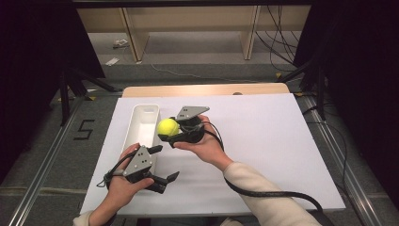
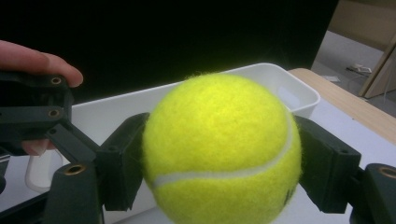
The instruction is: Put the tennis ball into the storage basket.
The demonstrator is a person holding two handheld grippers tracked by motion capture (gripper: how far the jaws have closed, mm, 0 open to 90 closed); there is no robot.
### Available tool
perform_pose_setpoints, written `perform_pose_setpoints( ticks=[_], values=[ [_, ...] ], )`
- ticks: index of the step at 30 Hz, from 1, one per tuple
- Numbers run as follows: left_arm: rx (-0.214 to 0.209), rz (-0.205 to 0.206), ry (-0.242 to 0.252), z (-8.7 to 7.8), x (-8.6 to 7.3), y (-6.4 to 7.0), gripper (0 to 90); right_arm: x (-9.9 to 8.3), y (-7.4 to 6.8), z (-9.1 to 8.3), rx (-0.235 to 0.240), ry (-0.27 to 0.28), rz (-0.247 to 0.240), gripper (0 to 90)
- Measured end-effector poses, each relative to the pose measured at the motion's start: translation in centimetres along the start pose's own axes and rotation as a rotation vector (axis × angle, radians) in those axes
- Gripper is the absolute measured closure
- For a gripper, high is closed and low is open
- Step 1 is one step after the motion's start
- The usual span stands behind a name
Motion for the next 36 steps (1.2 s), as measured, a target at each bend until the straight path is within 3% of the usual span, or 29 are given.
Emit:
perform_pose_setpoints(
  ticks=[10, 18, 19, 36],
  values=[
    [-0.013, 0.002, -0.001, 0.0, 0.0, 0.2, 0.0, 0.3, 0.0, 0.5, 0.006, 0.000, -0.001, 26.3],
    [-0.011, 0.063, 0.013, 0.1, 0.1, -0.2, 0.0, 0.7, 0.1, 0.4, 0.005, 0.002, -0.003, 26.4],
    [-0.049, -0.126, -0.037, -0.2, -0.2, 1.4, 0.0, 0.7, 0.0, 0.4, 0.004, 0.003, -0.003, 26.3],
    [-0.050, -0.123, -0.037, -0.2, -0.3, 1.5, 0.0, 1.7, 0.1, 1.1, 0.012, 0.010, -0.014, 26.4]
  ],
)
Point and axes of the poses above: each handheld gripper's, and its own axes: z roughly forward along the jaws, x roughly out of its top, y roughly to its right, the point moved 7 cm from there along z, roughly forward along the jaws, and after that the axes turned 14 degrees about x, right-handed, at the moved point
